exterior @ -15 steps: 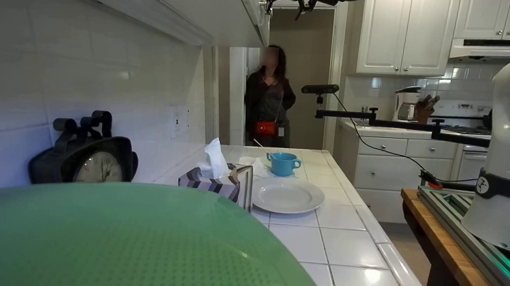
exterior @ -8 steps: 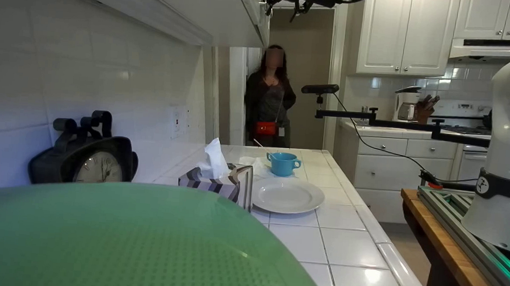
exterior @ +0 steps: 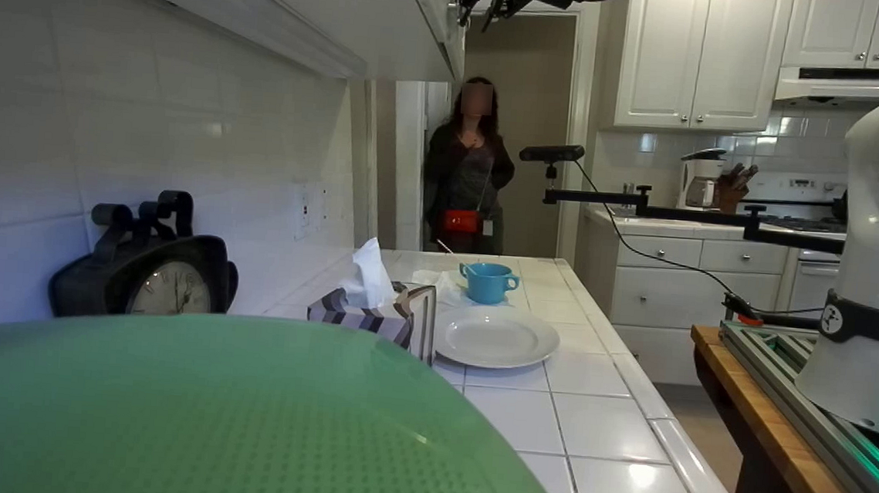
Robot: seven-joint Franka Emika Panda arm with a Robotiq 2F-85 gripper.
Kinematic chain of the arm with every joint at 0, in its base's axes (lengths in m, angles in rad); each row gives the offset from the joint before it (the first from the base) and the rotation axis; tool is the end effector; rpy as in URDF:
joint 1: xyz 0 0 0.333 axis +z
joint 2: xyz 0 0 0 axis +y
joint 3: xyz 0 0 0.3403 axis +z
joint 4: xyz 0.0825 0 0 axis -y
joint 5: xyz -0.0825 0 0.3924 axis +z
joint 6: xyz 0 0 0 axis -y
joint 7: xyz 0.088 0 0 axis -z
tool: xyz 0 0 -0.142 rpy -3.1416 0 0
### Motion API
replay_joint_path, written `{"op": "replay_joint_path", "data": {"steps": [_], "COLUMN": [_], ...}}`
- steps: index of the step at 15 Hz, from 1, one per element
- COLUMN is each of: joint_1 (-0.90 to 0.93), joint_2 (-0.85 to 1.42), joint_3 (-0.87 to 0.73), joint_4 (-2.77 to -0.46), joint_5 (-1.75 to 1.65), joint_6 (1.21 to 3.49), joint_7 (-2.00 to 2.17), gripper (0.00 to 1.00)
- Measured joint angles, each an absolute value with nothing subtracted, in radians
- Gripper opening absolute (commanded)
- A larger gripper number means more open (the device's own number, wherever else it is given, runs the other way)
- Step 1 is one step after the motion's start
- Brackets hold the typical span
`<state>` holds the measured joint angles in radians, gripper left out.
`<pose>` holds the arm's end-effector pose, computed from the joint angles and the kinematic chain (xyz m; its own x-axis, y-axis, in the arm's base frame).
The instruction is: Open the cabinet's right door
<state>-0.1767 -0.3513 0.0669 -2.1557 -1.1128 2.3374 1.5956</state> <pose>0.5079 -0.0888 0.6155 0.1381 -0.4560 0.8792 -0.8415 -0.5222 -0.1386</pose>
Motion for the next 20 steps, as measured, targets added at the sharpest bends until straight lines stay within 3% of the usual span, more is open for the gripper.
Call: {"op": "replay_joint_path", "data": {"steps": [1, 3, 5, 7, 20], "joint_1": [-0.175, -0.173, -0.170, -0.167, -0.131], "joint_2": [-0.351, -0.352, -0.352, -0.352, -0.365], "joint_3": [0.066, 0.063, 0.061, 0.061, 0.032], "joint_4": [-2.156, -2.155, -2.153, -2.149, -2.150], "joint_5": [-1.114, -1.114, -1.114, -1.114, -1.099], "joint_6": [2.337, 2.336, 2.338, 2.338, 2.347], "joint_7": [1.596, 1.596, 1.596, 1.596, 1.583], "gripper": [0.42, 0.35, 0.12, 0.05, 0.03]}}
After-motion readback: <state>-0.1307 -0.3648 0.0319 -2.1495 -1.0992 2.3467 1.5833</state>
